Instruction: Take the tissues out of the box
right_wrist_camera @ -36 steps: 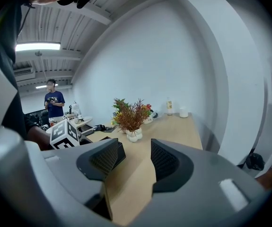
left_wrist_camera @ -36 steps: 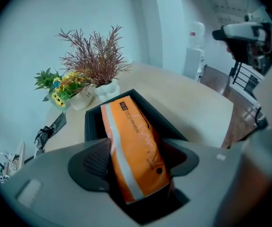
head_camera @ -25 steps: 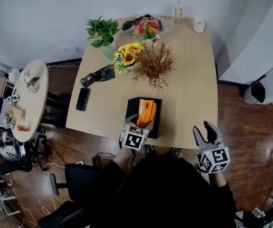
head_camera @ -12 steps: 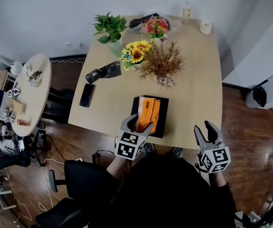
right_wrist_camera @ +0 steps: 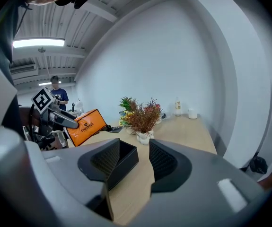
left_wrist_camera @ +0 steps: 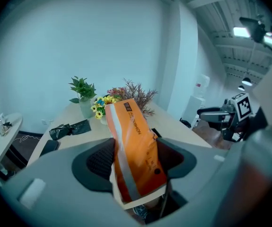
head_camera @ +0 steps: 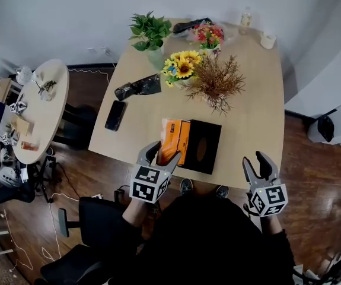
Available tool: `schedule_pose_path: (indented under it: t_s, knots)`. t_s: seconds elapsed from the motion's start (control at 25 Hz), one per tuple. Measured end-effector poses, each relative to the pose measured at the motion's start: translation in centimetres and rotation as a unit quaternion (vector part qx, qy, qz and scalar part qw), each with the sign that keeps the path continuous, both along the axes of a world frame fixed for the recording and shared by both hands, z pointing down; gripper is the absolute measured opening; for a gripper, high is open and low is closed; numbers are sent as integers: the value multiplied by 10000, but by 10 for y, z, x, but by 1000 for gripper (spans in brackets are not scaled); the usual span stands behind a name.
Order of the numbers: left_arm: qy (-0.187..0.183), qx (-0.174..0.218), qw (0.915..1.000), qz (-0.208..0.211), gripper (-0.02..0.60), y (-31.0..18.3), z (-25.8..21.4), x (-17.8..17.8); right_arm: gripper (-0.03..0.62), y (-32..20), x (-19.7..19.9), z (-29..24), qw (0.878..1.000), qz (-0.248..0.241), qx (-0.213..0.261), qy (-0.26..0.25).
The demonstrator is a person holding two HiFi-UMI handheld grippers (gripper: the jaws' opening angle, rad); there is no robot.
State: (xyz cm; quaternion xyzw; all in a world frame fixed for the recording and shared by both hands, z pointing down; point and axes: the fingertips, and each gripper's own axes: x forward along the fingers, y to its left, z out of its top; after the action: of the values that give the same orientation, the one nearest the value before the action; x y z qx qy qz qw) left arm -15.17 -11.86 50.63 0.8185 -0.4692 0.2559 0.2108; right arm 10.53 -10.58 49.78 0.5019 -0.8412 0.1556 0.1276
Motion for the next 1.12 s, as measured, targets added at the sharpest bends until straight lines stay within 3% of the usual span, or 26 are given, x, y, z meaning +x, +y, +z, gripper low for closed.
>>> schedule_pose_path:
  t_s: [0.48, 0.8, 0.92, 1.04, 1.12]
  knots:
    - [-630, -514, 9961, -334, 262, -23, 72, -89, 197, -5, -27, -5, 9997, 106, -25, 221]
    - [-1088, -859, 9903, -104, 276, -36, 142, -90, 196, -2, -8, -8, 9984, 434, -73, 356]
    - [-1253, -992, 9871, -86, 313, -36, 160, -89, 197, -1, -4, -9, 9983, 440, -64, 381]
    - [-1216, -1013, 9874, -96, 361, -36, 158, -87, 197, -2, 0, -8, 9984, 432, -48, 364]
    - [-999, -1084, 9888, -221, 364, -33, 151, -86, 196, -3, 0, -8, 9986, 402, -63, 342]
